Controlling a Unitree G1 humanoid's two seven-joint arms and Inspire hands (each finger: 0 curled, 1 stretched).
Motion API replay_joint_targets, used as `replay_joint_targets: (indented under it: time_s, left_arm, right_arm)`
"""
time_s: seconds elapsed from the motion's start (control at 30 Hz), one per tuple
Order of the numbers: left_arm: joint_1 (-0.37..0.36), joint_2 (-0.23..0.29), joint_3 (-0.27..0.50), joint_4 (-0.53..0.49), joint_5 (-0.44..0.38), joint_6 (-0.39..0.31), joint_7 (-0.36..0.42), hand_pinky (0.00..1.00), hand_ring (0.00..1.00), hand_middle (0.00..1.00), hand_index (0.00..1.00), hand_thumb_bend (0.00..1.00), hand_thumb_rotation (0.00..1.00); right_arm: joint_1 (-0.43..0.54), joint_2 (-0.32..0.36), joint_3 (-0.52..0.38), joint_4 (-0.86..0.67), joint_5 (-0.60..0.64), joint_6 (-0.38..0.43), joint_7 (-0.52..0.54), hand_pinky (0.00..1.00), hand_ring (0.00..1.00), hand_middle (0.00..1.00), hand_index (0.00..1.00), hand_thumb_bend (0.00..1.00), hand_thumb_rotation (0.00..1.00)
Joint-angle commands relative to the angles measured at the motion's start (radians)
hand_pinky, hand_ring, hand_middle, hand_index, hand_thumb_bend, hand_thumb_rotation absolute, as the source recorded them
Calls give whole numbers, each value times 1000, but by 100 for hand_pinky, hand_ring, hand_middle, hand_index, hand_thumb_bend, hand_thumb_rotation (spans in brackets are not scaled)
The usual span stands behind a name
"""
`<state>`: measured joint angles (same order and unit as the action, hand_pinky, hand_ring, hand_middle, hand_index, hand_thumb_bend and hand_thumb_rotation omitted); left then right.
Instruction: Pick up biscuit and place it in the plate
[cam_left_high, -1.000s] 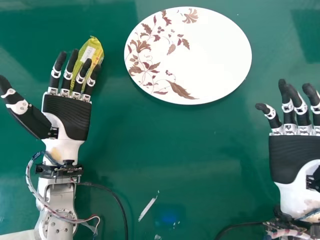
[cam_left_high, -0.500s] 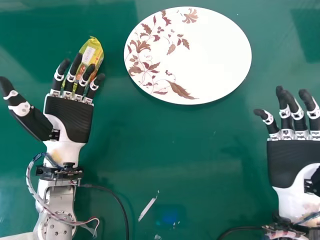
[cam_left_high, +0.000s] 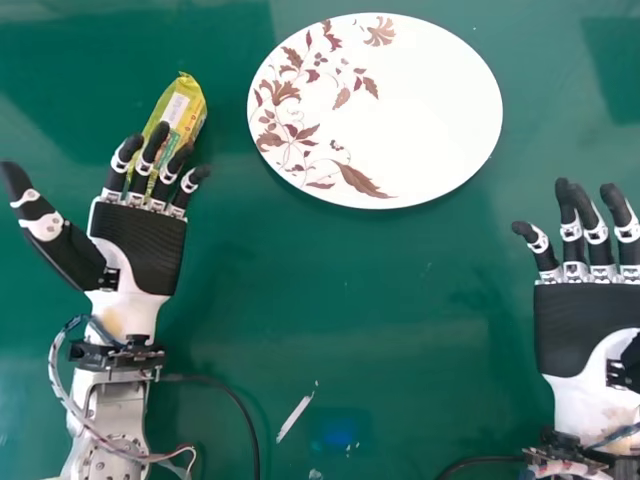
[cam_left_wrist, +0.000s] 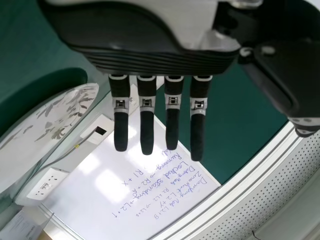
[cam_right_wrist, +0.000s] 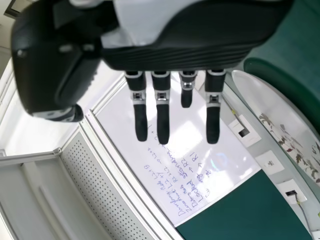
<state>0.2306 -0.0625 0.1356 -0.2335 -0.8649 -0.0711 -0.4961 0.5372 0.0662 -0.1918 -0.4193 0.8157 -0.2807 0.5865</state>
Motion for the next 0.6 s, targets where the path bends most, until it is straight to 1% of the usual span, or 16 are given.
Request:
replay_joint_targets:
  time_s: [0.0, 0.07, 0.1, 0.17, 0.2, 0.23, 0.3, 0.33, 0.4, 0.47, 0.53, 0.57]
  left_arm:
    - [77, -50, -6, 26, -3, 13, 3, 58, 66, 75, 59, 100, 56]
    - [94, -53, -9, -3, -12, 12, 9, 58, 66, 75, 59, 100, 58]
    - [105, -56, -11, -25, -14, 10, 16, 57, 66, 75, 59, 100, 59]
    - [124, -60, -16, -65, 18, -21, 29, 56, 67, 77, 61, 100, 59]
    - [131, -62, -18, -82, 29, -34, 36, 58, 68, 79, 63, 99, 59]
    - [141, -73, -21, -108, 54, -59, 57, 58, 69, 80, 63, 99, 60]
    - [156, -89, -29, -155, 91, -93, 99, 59, 70, 81, 65, 97, 62]
    - [160, -92, -34, -175, 112, -107, 123, 64, 73, 82, 67, 95, 63]
    - [161, -88, -45, -198, 132, -121, 155, 63, 73, 82, 67, 94, 63]
    - [158, -79, -54, -216, 150, -129, 186, 59, 70, 81, 65, 97, 63]
    - [156, -70, -63, -237, 161, -127, 218, 57, 70, 80, 65, 97, 62]
    - [157, -69, -69, -249, 166, -124, 237, 57, 70, 81, 65, 97, 62]
  right_arm:
    - [28, 7, 3, 12, 19, 16, 5, 59, 72, 78, 78, 66, 27]
    - [31, 5, 3, 8, 15, 11, 10, 60, 74, 80, 80, 67, 27]
    - [35, 4, 4, 5, 16, 12, 12, 60, 75, 81, 82, 68, 27]
    - [35, 0, 6, 3, 30, 16, 28, 59, 77, 84, 85, 68, 29]
    - [32, -1, 5, 7, 33, 15, 33, 60, 79, 88, 87, 68, 31]
    - [30, -4, 3, 8, 29, 13, 34, 60, 81, 90, 88, 67, 31]
    - [21, -11, -3, 14, 23, 8, 42, 59, 82, 91, 89, 68, 31]
    - [18, -12, -6, 16, 15, 4, 41, 63, 83, 92, 90, 68, 31]
    - [13, -10, -9, 16, 4, 0, 35, 66, 84, 92, 91, 68, 32]
    - [8, -8, -10, 14, -5, -2, 28, 71, 87, 93, 93, 68, 33]
    - [4, -8, -13, 14, -7, -2, 28, 73, 89, 93, 94, 68, 33]
    - [4, -10, -15, 14, -4, 0, 29, 73, 89, 93, 93, 69, 33]
